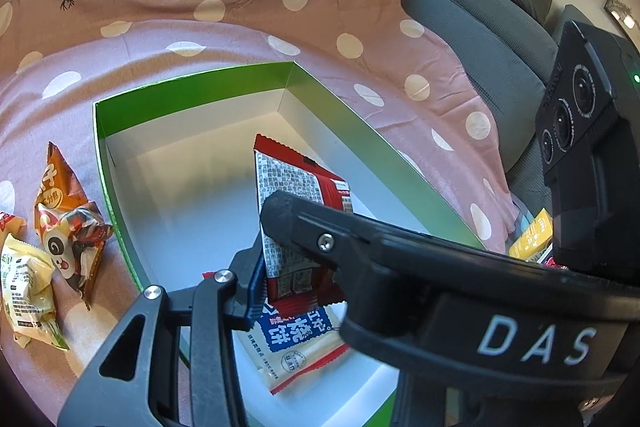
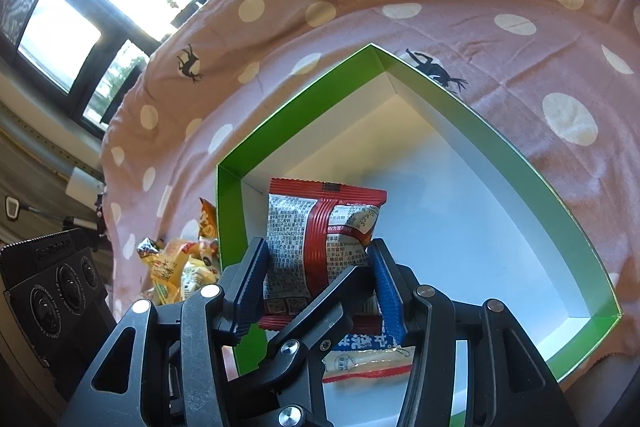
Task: Organize snacks
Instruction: 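Carry the red-striped packet into the green box and open the right gripper, then return the right gripper to the snack pile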
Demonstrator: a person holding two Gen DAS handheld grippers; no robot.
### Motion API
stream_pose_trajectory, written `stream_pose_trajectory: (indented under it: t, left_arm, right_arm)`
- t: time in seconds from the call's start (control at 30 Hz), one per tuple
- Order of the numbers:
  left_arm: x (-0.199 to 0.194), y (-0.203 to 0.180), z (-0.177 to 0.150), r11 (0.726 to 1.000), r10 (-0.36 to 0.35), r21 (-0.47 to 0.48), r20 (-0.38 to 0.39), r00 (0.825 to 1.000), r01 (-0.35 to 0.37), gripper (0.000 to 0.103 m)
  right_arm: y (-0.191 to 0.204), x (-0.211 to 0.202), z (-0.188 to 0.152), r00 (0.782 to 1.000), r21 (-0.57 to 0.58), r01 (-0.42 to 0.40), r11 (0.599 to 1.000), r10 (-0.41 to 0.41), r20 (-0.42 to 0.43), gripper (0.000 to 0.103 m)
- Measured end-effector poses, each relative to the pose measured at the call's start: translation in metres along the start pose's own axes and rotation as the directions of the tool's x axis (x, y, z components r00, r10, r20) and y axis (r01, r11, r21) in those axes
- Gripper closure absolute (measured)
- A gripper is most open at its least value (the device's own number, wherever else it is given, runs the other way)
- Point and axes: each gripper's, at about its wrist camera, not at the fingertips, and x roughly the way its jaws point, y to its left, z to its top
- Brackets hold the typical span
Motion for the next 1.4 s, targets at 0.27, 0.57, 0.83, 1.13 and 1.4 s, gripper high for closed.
stream_pose_trajectory:
  t: [0.27,0.57,0.83,1.13,1.4]
  left_arm:
    - [0.008,-0.002,0.001,1.0,0.006,0.007,-0.03,1.0,-0.006,0.062]
    - [0.019,-0.005,0.002,1.0,-0.01,0.007,-0.075,0.997,0.011,0.062]
    - [0.025,-0.003,-0.001,1.0,0.013,0.004,-0.103,0.995,-0.013,0.063]
    - [0.028,-0.002,-0.002,0.998,0.058,0.003,-0.122,0.991,-0.058,0.065]
    - [0.025,-0.003,-0.001,0.999,0.035,-0.007,-0.098,0.995,-0.036,0.065]
  right_arm:
    - [-0.006,0.003,0.001,1.0,0.022,0.013,1.0,-0.012,-0.009,0.049]
    - [-0.015,0.005,0.003,0.999,0.059,0.031,0.998,-0.029,-0.022,0.049]
    - [-0.018,0.012,0.003,0.998,0.07,0.049,0.996,-0.046,-0.05,0.049]
    - [-0.021,0.018,0.003,0.997,0.093,0.043,0.995,-0.037,-0.067,0.049]
    - [-0.021,0.017,0.002,0.996,0.092,0.062,0.994,-0.057,-0.065,0.049]
